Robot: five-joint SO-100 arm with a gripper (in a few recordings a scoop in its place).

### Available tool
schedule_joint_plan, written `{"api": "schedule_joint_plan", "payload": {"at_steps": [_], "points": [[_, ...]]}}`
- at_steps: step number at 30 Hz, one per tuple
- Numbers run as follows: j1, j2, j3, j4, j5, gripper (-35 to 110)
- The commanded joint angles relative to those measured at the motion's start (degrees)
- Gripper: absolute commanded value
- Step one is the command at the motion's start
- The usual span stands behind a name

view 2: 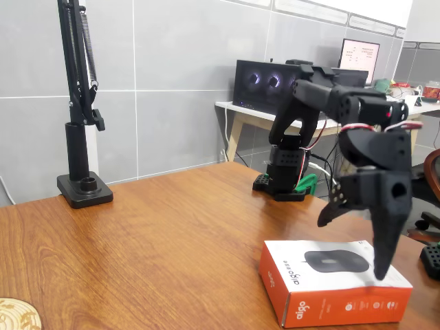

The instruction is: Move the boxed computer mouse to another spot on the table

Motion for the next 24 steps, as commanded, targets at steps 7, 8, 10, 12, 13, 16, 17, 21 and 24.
{"api": "schedule_joint_plan", "payload": {"at_steps": [7,8,10,12,13,16,17,21,24], "points": [[-1.14,-4.13,-1.67,-4.31,-1.05,87],[-1.05,-5.1,-0.79,-6.24,-1.05,85],[-0.79,-7.29,-0.35,-7.29,-0.97,76],[-0.18,-8.79,-0.26,-7.73,-0.35,60],[0.0,-9.32,-0.26,-7.65,0.09,54],[0.53,-10.55,-0.26,-5.36,1.76,26],[0.7,-10.72,-0.26,-4.13,2.29,12],[1.49,-8.79,-2.81,-1.58,3.34,0],[4.13,-4.04,-6.94,-0.53,4.83,0]]}}
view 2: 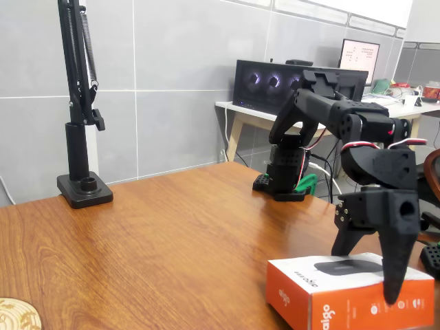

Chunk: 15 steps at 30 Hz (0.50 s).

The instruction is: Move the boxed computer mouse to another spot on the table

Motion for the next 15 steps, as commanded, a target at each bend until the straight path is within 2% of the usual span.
{"api": "schedule_joint_plan", "payload": {"at_steps": [1,4,7,9,11,15], "points": [[4.57,6.33,-4.66,0.88,0.7,0],[11.25,16.96,-3.08,-4.31,-4.66,0],[20.3,34.45,14.59,-22.85,-5.71,0],[26.89,44.74,25.66,-26.81,-5.8,0],[33.66,54.14,35.68,-24.7,-5.8,0],[47.11,66.18,50.89,-11.69,-5.71,0]]}}
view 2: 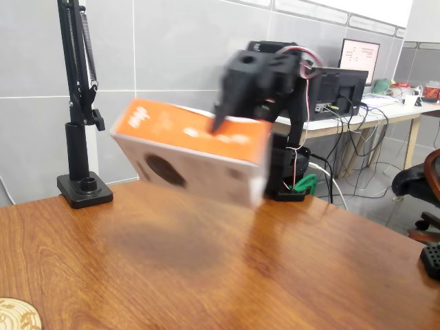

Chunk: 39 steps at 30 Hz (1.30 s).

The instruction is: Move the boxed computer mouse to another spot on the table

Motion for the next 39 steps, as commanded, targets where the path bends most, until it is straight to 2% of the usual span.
{"api": "schedule_joint_plan", "payload": {"at_steps": [1,4,13,22,29,35,39], "points": [[10.72,11.43,11.69,9.05,-1.23,0],[16.79,12.74,18.11,13.27,-1.49,0],[27.07,0.97,25.84,12.57,-1.49,0],[28.48,-10.99,16.96,16.96,1.23,0],[28.21,-10.28,14.68,19.07,1.05,2],[27.33,-8.96,13.97,18.19,0.88,9],[26.37,-9.23,13.89,16.08,0.79,8]]}}
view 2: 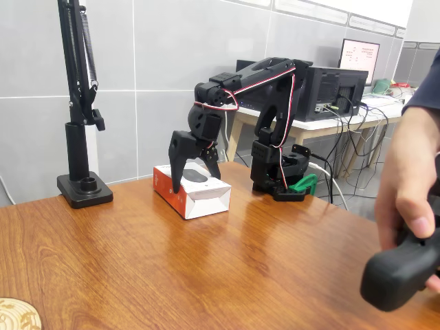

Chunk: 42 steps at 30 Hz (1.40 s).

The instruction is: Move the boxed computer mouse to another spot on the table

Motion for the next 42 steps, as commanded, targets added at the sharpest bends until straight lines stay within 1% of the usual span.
{"api": "schedule_joint_plan", "payload": {"at_steps": [1,3,5,7,8,11,12,22,24,26,27,28,30,31,33,38,40,42], "points": [[-1.23,1.93,-1.93,-1.76,-0.18,11],[-1.49,1.93,-1.93,-3.69,-0.53,16],[-1.67,2.11,-1.93,-6.24,-0.97,29],[-1.85,1.93,-2.46,-8.88,-1.49,58],[-1.93,1.85,-2.55,-10.28,-1.67,71],[-2.55,0.09,-3.78,-12.48,-1.85,97],[-2.72,-0.53,-4.31,-12.83,-1.93,102],[-3.08,-0.7,-5.54,-13.71,-2.2,103],[-3.16,1.05,-5.98,-13.8,-1.76,97],[-3.25,4.75,-7.03,-14.94,-0.88,81],[-3.16,7.12,-7.73,-15.12,-0.62,67],[-3.16,9.23,-8.53,-15.21,0.0,51],[-3.08,12.13,-11.16,-14.68,0.09,12],[-3.16,13.01,-12.22,-15.03,-0.18,0],[-3.34,15.91,-12.66,-21.8,0.62,0],[-2.37,23.55,-5.62,-50.89,-1.93,0],[-2.29,26.1,-0.7,-65.83,-2.2,0],[-2.9,26.37,5.8,-88.15,-2.37,0]]}}
